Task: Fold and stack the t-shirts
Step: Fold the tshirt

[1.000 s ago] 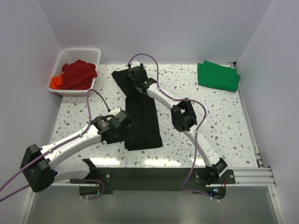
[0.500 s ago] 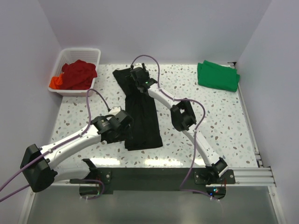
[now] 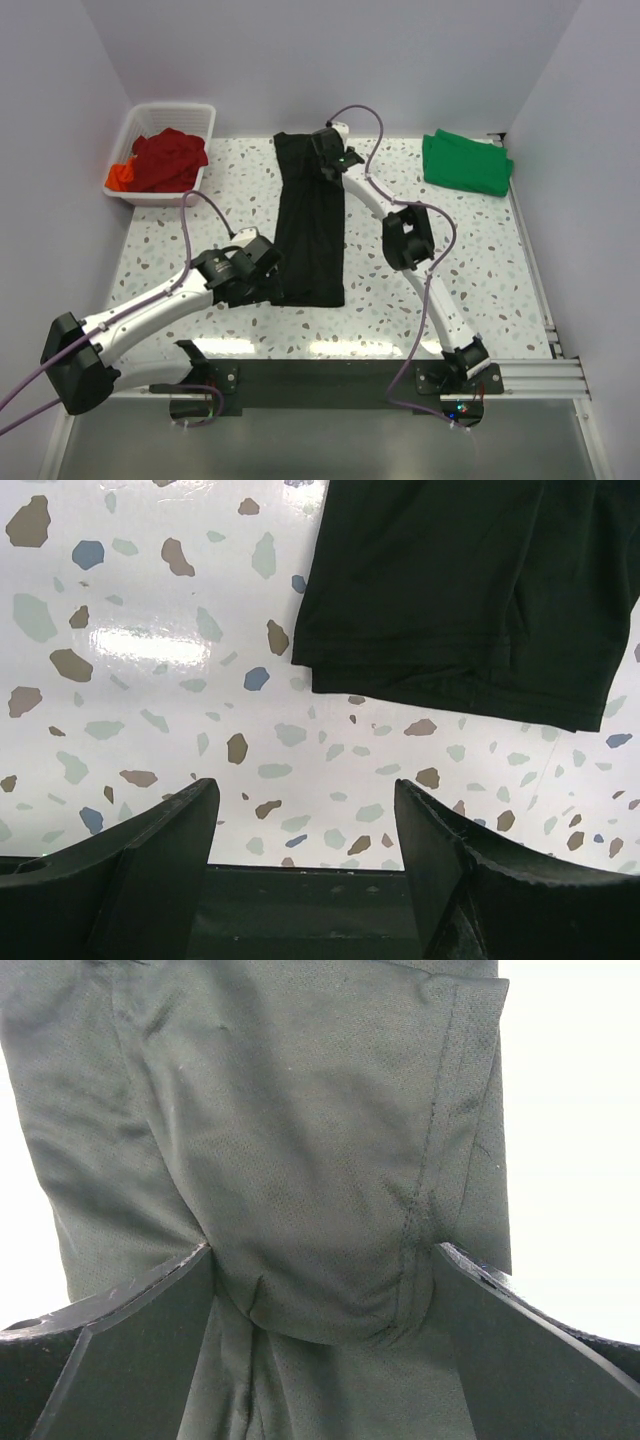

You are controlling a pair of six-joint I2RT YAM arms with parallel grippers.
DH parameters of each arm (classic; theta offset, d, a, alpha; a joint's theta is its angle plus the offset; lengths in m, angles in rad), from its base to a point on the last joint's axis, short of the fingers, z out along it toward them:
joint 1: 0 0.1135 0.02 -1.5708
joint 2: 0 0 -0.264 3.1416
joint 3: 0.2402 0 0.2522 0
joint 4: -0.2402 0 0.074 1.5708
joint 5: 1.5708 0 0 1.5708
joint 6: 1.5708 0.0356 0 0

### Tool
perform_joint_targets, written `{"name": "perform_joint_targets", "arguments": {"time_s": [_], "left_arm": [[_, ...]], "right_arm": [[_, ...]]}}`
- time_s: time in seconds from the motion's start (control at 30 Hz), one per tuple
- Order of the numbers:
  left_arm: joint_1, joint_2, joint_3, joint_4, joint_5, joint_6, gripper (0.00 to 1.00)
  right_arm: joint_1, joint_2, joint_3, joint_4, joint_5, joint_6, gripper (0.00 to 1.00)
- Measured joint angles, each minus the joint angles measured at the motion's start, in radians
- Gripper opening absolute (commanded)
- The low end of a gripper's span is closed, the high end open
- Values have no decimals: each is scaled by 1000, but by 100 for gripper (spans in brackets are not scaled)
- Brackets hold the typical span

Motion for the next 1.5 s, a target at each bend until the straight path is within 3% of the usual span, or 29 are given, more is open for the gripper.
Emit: {"name": "perform_joint_targets", "arguments": {"time_s": [0.4, 0.73, 0.97, 1.5], "left_arm": [[0, -32, -1, 11, 0, 10, 76], [0, 286, 95, 172, 25, 167, 76], [0, 415, 176, 245, 36, 189, 75], [-41, 634, 308, 283, 95, 133, 75]], "right_arm": [[3, -59, -86, 15, -23, -107, 96], [31, -331, -148, -90, 20, -231, 98], [26, -528, -190, -171, 91, -258, 98], [-75, -581, -330, -309, 96, -248, 98]]}}
